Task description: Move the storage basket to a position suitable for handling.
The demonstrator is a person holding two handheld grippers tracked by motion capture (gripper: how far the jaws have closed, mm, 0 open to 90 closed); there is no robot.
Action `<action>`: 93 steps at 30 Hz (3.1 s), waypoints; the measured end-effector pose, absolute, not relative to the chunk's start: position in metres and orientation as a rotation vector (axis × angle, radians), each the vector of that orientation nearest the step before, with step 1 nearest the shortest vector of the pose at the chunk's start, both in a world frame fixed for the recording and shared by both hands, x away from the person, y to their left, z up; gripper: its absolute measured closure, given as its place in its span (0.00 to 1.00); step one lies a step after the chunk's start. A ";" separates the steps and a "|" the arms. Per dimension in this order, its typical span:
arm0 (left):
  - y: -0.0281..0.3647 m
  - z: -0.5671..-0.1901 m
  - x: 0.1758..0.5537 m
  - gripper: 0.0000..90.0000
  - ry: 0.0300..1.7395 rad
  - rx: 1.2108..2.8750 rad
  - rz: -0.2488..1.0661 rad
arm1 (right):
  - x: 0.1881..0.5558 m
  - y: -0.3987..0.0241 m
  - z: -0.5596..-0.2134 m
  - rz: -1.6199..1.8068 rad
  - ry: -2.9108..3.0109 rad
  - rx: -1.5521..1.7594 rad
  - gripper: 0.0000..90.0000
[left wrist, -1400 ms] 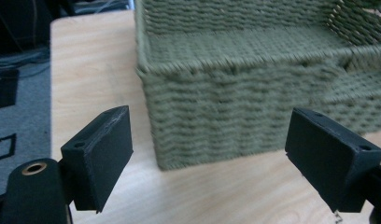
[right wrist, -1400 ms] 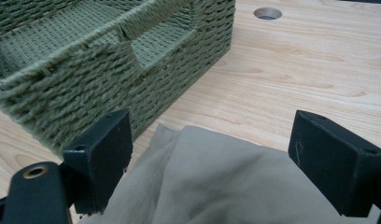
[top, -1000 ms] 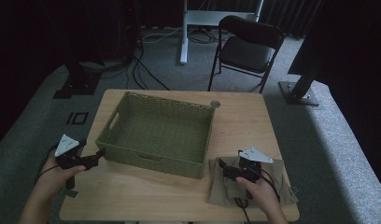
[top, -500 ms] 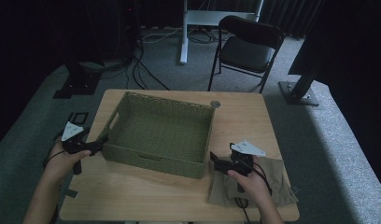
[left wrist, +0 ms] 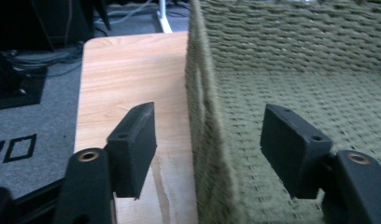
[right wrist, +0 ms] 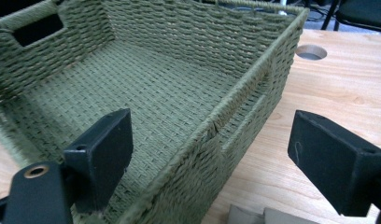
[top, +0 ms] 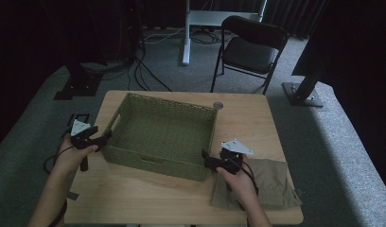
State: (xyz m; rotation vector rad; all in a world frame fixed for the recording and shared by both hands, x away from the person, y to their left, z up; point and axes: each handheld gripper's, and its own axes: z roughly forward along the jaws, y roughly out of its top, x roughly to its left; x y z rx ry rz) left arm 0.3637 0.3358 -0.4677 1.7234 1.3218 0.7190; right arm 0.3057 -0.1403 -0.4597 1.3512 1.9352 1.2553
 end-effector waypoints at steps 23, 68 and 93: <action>0.327 -0.478 0.361 0.81 1.392 1.713 0.685 | 0.310 -0.120 -0.484 1.252 1.925 1.498 0.54; 0.322 -0.477 0.320 0.92 1.523 1.646 0.695 | 0.338 -0.114 -0.473 1.084 2.011 1.386 0.73; 0.337 -0.477 0.314 0.92 1.521 1.633 0.670 | 0.339 -0.102 -0.472 1.083 2.044 1.381 0.73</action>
